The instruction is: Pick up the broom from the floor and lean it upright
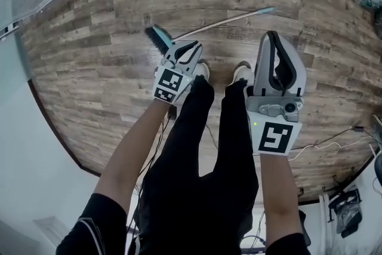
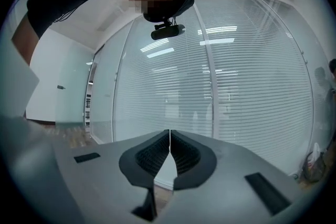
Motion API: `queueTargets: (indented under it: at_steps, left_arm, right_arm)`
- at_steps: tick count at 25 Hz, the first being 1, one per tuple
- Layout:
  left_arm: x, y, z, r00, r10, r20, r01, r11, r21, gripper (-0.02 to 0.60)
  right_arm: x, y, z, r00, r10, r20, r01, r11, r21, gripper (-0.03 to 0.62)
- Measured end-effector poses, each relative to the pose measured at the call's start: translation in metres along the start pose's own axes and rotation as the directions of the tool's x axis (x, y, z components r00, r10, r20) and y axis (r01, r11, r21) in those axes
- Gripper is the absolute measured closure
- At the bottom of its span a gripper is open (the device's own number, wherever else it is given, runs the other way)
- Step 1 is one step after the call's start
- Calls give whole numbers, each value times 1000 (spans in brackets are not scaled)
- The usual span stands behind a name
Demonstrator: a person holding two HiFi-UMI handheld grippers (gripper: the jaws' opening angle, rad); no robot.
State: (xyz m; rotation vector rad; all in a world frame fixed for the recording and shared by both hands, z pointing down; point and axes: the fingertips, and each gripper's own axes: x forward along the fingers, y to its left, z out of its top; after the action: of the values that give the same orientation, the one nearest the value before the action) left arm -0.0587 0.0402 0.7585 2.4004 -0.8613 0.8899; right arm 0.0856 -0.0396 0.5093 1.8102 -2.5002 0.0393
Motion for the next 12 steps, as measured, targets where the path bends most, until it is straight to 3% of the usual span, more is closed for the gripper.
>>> queueTargets:
  at_steps: [2,5,12]
  left_arm:
    - [19,5,-28,999,-15,-37,15,1000,11,533]
    - [60,11,-69,993,-67,-97,69,997,19,438]
    - [150,28,-149,985,-99,-145,112,990,87,425]
  right_arm:
    - [5,0,-29,1000,5,-9,-5,1000,1,574]
    - [11,-5,-74,1000,9,-23,-10,1000,-16,574]
    - [16,-9,-161,998,33,-49,-34,999,-17,574]
